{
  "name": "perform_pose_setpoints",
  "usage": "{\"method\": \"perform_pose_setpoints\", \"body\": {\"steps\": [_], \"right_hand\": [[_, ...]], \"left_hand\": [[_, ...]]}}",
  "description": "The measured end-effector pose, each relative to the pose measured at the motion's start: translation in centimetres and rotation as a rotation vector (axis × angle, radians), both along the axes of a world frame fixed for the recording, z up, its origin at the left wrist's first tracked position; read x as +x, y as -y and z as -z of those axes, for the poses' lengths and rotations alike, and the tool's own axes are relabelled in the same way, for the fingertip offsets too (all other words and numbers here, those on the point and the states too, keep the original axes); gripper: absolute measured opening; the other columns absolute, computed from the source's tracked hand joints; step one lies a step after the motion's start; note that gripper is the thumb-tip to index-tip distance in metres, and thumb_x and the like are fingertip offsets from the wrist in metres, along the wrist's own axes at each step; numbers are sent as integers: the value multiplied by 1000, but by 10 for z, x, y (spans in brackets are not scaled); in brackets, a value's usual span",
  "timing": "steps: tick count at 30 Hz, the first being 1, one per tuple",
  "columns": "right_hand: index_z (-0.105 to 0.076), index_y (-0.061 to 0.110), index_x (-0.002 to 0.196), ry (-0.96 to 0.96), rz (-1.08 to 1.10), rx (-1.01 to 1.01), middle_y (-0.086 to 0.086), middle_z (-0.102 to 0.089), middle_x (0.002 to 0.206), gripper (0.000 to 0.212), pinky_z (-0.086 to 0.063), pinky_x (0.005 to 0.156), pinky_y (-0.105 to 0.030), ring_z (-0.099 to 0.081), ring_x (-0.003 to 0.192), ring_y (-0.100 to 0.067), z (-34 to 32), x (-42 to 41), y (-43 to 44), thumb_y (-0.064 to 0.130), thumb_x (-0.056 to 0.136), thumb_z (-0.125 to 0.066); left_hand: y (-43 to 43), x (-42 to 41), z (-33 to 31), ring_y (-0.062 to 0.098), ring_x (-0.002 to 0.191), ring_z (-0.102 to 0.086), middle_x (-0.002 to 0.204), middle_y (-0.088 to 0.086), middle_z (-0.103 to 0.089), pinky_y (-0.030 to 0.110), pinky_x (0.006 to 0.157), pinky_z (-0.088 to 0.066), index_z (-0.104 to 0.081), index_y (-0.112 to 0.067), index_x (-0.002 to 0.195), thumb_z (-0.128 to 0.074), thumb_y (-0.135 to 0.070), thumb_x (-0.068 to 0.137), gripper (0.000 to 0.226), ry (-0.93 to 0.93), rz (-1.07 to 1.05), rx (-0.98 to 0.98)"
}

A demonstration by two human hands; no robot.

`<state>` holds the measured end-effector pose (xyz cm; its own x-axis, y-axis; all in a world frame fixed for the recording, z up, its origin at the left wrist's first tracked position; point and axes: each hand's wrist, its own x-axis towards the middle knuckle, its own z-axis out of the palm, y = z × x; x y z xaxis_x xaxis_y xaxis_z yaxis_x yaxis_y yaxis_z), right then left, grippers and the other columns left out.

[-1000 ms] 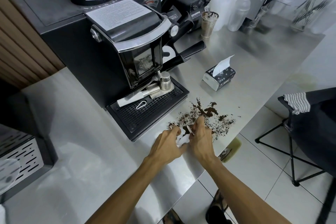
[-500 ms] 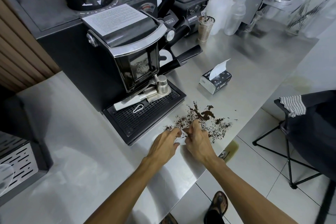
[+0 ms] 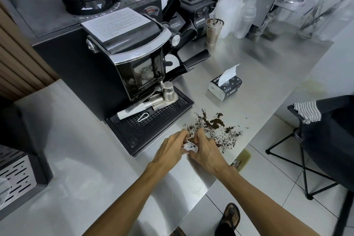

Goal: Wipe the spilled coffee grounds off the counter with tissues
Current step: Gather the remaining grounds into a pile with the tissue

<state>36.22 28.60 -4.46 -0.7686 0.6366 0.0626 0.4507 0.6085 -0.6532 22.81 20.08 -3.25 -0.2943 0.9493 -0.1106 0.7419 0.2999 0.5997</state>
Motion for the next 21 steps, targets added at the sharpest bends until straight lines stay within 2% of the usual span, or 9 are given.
{"method": "perform_pose_setpoints", "body": {"steps": [3,7,11,15,18,21], "right_hand": [[-28,20,94,21,-15,3,-3,-57,73,48,-41,41,-25,-48,50,-17,2,0,-3,8,78,-71],[-28,20,94,34,-29,-6,-6,-59,73,45,-44,41,-28,-51,50,-19,2,-1,-6,9,80,-69],[-29,20,92,50,-33,4,-2,-55,69,43,-34,39,-18,-41,45,-7,5,-2,-9,10,82,-69],[-26,24,92,28,-47,13,-5,-57,73,44,-40,41,-25,-45,48,-16,5,-2,-11,10,83,-67],[-26,22,92,16,-50,31,-5,-57,72,43,-43,42,-32,-45,49,-20,4,-1,-10,8,83,-66],[-27,22,93,7,-57,39,-5,-58,74,42,-43,42,-31,-47,50,-21,5,-2,-11,8,83,-66]], "left_hand": [[-4,-2,-3,14,81,-61,105,-4,-63,40,71,-56,-42,-28,112,-76,-8,81,50,5,32,-4],[-8,-3,-3,17,86,-64,104,0,-66,40,73,-58,-41,-31,121,-75,-8,82,57,26,46,-26],[-11,-4,-4,18,85,-65,97,0,-65,39,72,-59,-40,-34,121,-75,-8,82,58,43,23,-37],[-14,-5,-5,18,86,-67,96,-1,-69,41,74,-58,-43,-32,118,-76,-12,81,53,45,-1,-43],[-15,-4,-5,19,88,-68,97,-4,-72,41,77,-56,-46,-28,117,-77,-21,81,48,-31,-6,-34],[-16,-4,-5,18,93,-66,97,-6,-72,37,78,-53,-49,-26,119,-78,-31,79,49,-152,-14,-8]]}}
